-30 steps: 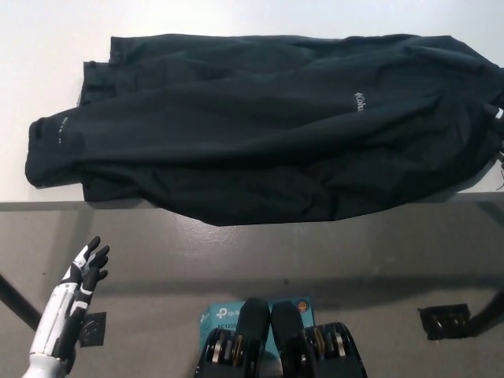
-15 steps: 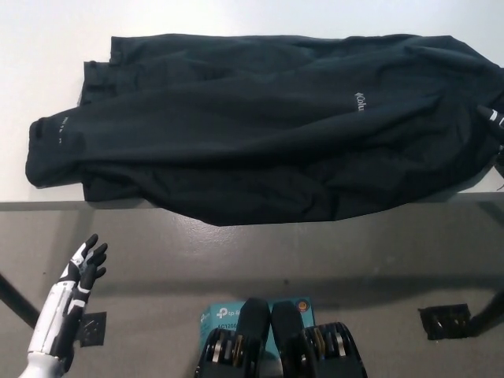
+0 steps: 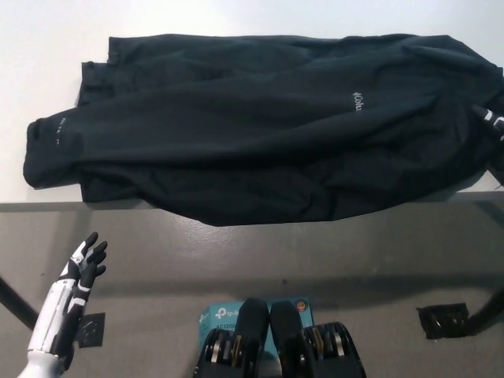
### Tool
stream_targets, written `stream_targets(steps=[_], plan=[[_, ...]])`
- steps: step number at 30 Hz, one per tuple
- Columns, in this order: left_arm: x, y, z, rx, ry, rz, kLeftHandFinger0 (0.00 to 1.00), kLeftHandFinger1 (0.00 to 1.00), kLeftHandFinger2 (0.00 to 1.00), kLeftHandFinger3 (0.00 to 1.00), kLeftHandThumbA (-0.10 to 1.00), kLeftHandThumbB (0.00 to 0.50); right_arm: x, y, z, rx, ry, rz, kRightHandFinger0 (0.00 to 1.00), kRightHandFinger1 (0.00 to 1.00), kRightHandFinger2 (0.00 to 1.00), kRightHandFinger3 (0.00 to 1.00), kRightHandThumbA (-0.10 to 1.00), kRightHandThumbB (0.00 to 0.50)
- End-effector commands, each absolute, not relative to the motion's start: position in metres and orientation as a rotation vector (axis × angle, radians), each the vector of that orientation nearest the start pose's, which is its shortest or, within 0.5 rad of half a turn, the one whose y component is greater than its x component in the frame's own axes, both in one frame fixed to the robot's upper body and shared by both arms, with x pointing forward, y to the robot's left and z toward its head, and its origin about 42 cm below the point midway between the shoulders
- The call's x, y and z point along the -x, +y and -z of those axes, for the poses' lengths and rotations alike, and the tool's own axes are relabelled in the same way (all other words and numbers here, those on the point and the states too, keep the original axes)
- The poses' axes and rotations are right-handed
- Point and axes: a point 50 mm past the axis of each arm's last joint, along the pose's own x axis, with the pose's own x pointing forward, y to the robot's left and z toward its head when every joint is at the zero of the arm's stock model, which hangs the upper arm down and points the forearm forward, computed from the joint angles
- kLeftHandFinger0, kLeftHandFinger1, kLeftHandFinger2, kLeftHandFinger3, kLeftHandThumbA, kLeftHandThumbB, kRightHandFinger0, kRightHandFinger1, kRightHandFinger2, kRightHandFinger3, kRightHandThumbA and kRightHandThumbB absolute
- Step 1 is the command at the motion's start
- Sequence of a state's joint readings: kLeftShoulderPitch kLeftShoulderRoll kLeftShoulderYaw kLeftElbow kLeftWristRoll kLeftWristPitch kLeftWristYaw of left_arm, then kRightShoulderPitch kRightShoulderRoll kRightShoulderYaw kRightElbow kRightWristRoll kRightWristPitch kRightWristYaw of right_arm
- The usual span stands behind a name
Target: The robot grabs the right edges of the black jacket on the table, and folds it in half
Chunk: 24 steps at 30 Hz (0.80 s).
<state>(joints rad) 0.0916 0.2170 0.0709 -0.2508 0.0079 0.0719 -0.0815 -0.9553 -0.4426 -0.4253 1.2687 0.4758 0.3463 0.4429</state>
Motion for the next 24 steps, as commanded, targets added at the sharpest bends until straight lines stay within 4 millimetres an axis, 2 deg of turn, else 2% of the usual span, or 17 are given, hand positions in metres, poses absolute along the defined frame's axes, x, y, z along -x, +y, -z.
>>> stream_targets(steps=[1, 4, 6, 8, 11, 12, 17, 18, 19, 20, 21, 22, 23, 24], plan=[[-0.253, 0.293, -0.157, -0.244, -0.148, 0.02, 1.0, 1.0, 1.0, 1.0, 0.94, 0.056, -0.541, -0.363, -0.228, -0.714, 0.248, -0.154, 1.0, 1.0, 1.0, 1.0, 1.0, 0.499], [-0.252, 0.294, -0.157, -0.243, -0.149, 0.017, 1.0, 1.0, 1.0, 1.0, 0.94, 0.054, -0.542, -0.36, -0.227, -0.717, 0.252, -0.158, 1.0, 1.0, 1.0, 1.0, 1.0, 0.5], [-0.253, 0.294, -0.158, -0.246, -0.148, 0.022, 1.0, 1.0, 1.0, 1.0, 0.95, 0.072, -0.544, -0.348, -0.224, -0.731, 0.271, -0.183, 1.0, 1.0, 1.0, 1.0, 1.0, 0.496], [-0.252, 0.295, -0.159, -0.248, -0.154, 0.022, 1.0, 1.0, 1.0, 1.0, 0.95, 0.055, -0.544, -0.342, -0.22, -0.727, 0.284, -0.19, 1.0, 1.0, 1.0, 1.0, 1.0, 0.5], [-0.252, 0.295, -0.159, -0.248, -0.154, 0.022, 1.0, 1.0, 1.0, 1.0, 0.95, 0.055, -0.544, -0.342, -0.22, -0.727, 0.284, -0.19, 1.0, 1.0, 1.0, 1.0, 1.0, 0.5], [-0.253, 0.297, -0.16, -0.25, -0.151, 0.018, 1.0, 1.0, 1.0, 1.0, 0.95, 0.039, -0.546, -0.332, -0.218, -0.765, 0.311, -0.186, 1.0, 1.0, 1.0, 1.0, 1.0, 0.5], [-0.253, 0.297, -0.161, -0.248, -0.153, 0.016, 1.0, 1.0, 1.0, 1.0, 0.94, 0.053, -0.547, -0.327, -0.217, -0.762, 0.333, -0.163, 1.0, 1.0, 1.0, 1.0, 1.0, 0.5], [-0.254, 0.295, -0.162, -0.242, -0.155, 0.021, 1.0, 1.0, 1.0, 1.0, 0.94, 0.058, -0.554, -0.32, -0.218, -0.667, 0.33, -0.018, 0.12, 0.15, 0.27, 0.56, 0.6, 0.441], [-0.255, 0.295, -0.162, -0.238, -0.158, 0.019, 1.0, 1.0, 1.0, 1.0, 0.93, 0.058, -0.557, -0.317, -0.22, -0.678, 0.333, 0.044, 0.02, 0.03, 0.21, 0.47, 0.53, 0.403], [-0.255, 0.296, -0.162, -0.237, -0.16, 0.016, 1.0, 1.0, 1.0, 1.0, 0.93, 0.053, -0.559, -0.312, -0.22, -0.686, 0.332, 0.071, 0.0, 0.0, 0.2, 0.59, 0.19, 0.268], [-0.254, 0.296, -0.162, -0.235, -0.159, 0.016, 1.0, 1.0, 1.0, 1.0, 0.92, 0.052, -0.559, -0.311, -0.22, -0.681, 0.331, 0.076, 0.0, 0.0, 0.3, 0.49, 0.08, 0.278], [-0.254, 0.296, -0.162, -0.235, -0.159, 0.016, 1.0, 1.0, 1.0, 1.0, 0.92, 0.052, -0.559, -0.311, -0.22, -0.681, 0.331, 0.078, 0.0, 0.0, 0.37, 0.36, 0.07, 0.275], [-0.254, 0.296, -0.162, -0.235, -0.159, 0.016, 1.0, 1.0, 1.0, 1.0, 0.92, 0.052, -0.559, -0.311, -0.22, -0.681, 0.331, 0.08, 0.0, 0.0, 0.37, 0.28, 0.07, 0.275], [-0.257, 0.295, -0.163, -0.247, -0.162, 0.014, 1.0, 1.0, 1.0, 1.0, 0.93, 0.06, -0.56, -0.309, -0.22, -0.682, 0.334, 0.128, 0.0, 0.02, 0.44, 0.51, -0.05, 0.173]])
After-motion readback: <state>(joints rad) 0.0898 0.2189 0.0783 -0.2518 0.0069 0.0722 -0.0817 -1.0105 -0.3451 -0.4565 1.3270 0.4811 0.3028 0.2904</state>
